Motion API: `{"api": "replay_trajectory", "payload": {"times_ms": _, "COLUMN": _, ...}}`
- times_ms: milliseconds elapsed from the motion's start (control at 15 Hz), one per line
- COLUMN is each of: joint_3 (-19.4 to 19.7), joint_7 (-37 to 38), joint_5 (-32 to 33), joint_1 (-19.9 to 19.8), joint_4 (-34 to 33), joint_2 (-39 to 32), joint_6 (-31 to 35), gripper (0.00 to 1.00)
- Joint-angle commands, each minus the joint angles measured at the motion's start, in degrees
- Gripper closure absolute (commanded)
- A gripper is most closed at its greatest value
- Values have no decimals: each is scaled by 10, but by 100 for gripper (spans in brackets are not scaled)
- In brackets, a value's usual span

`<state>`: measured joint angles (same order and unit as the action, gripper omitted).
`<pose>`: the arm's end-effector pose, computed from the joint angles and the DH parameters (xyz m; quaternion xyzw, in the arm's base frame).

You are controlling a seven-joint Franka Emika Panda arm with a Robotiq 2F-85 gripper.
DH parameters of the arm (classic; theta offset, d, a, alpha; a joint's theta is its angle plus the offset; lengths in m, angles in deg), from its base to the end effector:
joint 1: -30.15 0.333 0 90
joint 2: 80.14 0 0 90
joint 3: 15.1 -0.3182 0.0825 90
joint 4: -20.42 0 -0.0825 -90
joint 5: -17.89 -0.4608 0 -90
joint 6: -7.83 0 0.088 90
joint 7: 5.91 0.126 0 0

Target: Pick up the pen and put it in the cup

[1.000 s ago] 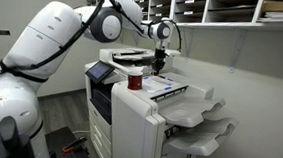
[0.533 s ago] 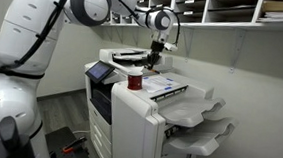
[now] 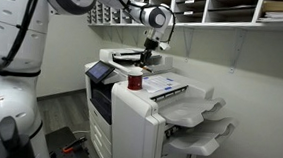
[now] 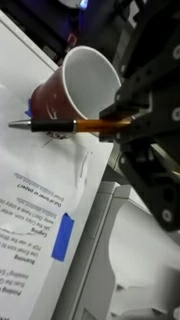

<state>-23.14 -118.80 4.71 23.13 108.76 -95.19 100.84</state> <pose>0.6936 0.0322 0.4584 -0.5525 -0.8182 -0.0595 0.1472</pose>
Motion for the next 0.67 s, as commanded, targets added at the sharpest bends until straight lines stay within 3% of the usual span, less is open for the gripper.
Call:
{"api": "replay_trajectory", "payload": {"times_ms": 0, "joint_3": 13, "joint_7": -53, "joint_5": -42, "joint_1": 3, "joint_4": 33, "joint_2": 35, "joint_6": -15, "gripper": 96}}
{"api": "replay_trajectory", "payload": {"times_ms": 267, "joint_3": 16, "joint_7": -110, "joint_5": -77, "joint_1": 7, "joint_4": 29, "joint_2": 37, "joint_6": -82, "gripper": 96}}
{"api": "replay_trajectory", "payload": {"times_ms": 600, "joint_3": 21, "joint_7": -124, "joint_5": -99, "joint_1": 10, "joint_4": 15, "joint_2": 23, "joint_6": -150, "gripper": 96}}
